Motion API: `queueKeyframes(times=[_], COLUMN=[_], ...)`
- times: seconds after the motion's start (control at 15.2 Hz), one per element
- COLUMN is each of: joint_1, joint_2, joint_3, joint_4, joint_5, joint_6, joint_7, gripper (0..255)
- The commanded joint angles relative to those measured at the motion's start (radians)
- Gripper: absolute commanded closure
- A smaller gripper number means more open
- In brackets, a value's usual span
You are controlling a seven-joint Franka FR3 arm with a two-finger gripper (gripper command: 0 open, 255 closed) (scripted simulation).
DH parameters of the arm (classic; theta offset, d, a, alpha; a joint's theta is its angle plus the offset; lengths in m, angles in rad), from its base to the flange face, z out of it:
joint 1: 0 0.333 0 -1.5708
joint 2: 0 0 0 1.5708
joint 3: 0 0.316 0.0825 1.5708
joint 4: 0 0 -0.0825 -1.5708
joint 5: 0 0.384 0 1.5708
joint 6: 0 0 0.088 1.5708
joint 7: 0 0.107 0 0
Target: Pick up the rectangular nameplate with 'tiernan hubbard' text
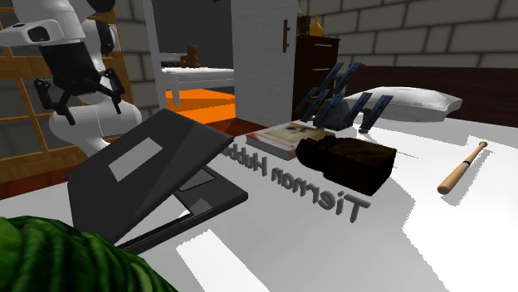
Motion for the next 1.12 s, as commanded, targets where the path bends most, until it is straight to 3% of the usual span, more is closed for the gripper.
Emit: queueKeyframes(times=[0.0, 0.53, 1.06], joint_1=[0.000, 0.059, 0.090], joint_2=[0.000, 0.201, 0.445], joint_3=[0.000, 0.153, 0.293], joint_4=[0.000, 0.089, 0.254], joint_5=[0.000, 0.063, 0.047], joint_6=[0.000, 0.171, 0.301], joint_7=[0.000, 0.123, 0.257], gripper=[0, 0, 0])
